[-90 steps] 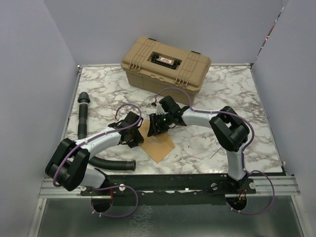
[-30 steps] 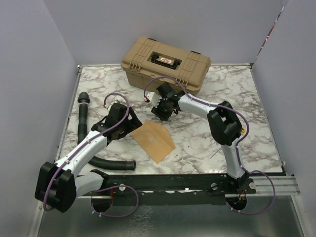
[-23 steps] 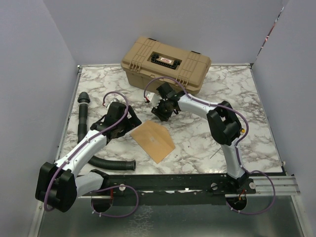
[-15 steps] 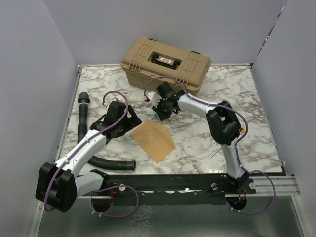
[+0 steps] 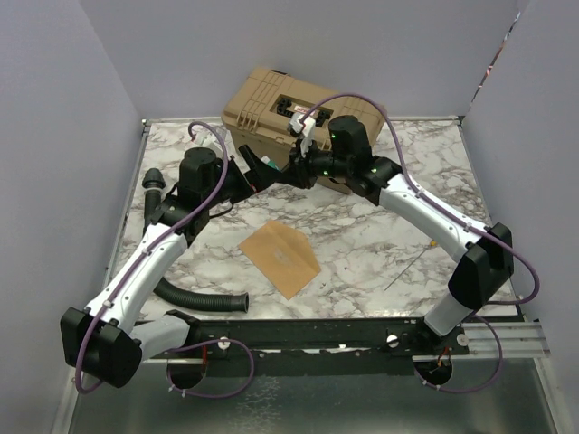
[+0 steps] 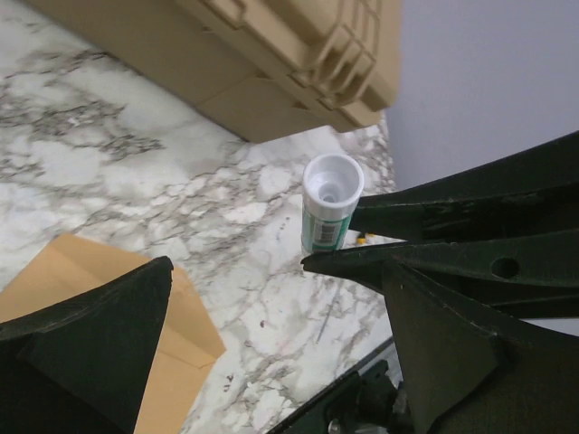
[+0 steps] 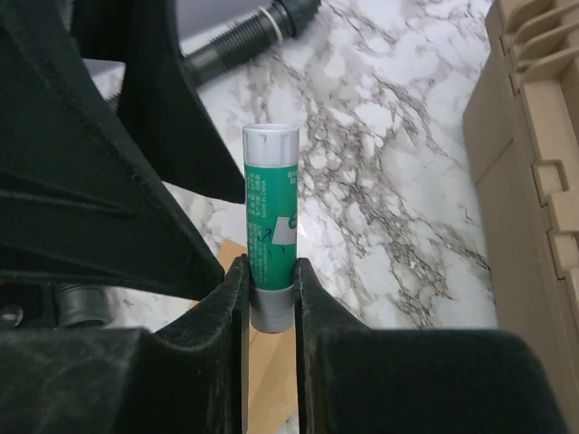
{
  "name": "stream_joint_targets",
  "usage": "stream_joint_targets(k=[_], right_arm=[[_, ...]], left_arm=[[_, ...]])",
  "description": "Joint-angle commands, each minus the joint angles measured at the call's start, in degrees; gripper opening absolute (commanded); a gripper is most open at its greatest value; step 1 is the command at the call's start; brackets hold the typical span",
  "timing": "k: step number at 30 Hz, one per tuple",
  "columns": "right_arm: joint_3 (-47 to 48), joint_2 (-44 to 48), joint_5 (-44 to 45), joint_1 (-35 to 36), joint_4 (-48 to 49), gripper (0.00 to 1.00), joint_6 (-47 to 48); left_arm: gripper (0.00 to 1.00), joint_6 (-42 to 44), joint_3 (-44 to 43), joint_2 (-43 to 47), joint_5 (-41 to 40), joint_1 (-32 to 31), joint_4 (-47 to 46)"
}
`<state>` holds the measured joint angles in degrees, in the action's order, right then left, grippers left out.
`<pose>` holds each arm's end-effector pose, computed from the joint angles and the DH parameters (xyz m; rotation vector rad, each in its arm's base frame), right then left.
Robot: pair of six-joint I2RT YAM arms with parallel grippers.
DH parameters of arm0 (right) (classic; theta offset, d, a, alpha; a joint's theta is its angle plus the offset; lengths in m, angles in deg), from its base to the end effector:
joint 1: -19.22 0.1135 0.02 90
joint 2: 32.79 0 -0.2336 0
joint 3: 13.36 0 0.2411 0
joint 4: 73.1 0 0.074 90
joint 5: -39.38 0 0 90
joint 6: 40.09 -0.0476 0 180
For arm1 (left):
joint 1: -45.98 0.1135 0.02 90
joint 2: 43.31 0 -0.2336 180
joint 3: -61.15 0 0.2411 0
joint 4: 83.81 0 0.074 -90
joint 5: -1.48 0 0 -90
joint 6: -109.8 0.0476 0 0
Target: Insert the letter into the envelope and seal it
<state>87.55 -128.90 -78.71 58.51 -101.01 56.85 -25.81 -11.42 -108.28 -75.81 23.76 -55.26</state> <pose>0.2890 0.2655 0.3204 -1.0864 1.7055 0.8464 0.2484 -0.1128 0.3140 -0.2625 2.0448 -0.9790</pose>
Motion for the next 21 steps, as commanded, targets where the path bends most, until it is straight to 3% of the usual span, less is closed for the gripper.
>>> stream_joint_targets(k=[1, 5, 13, 19, 21], right_arm=[[-2.64, 1.42, -11.01, -0.01, 3.83, 0.11, -4.96], [-2.97, 2.34, -12.33, -0.04, 1.77, 0.11, -4.04], [-3.61, 3.33, -14.66, -0.03, -2.27, 0.10, -1.35], [-2.02, 2.47, -14.46, -0.05, -6.50, 0.10, 2.01], [-2.24, 2.64, -13.90, -0.03, -6.64, 0.10, 2.43]], left_arm=[[0.98, -1.37, -1.91, -0.37, 8.78, 0.24, -3.24], [0.90, -2.12, -1.28, 1.41, 8.07, 0.25, -3.54], [0.50, -4.46, 1.62, -0.80, 11.39, 0.29, -5.46], [0.46, -4.72, 1.98, -3.40, 12.63, 0.24, -5.61], [0.40, -5.18, 2.30, -3.62, 12.94, 0.21, -5.61]])
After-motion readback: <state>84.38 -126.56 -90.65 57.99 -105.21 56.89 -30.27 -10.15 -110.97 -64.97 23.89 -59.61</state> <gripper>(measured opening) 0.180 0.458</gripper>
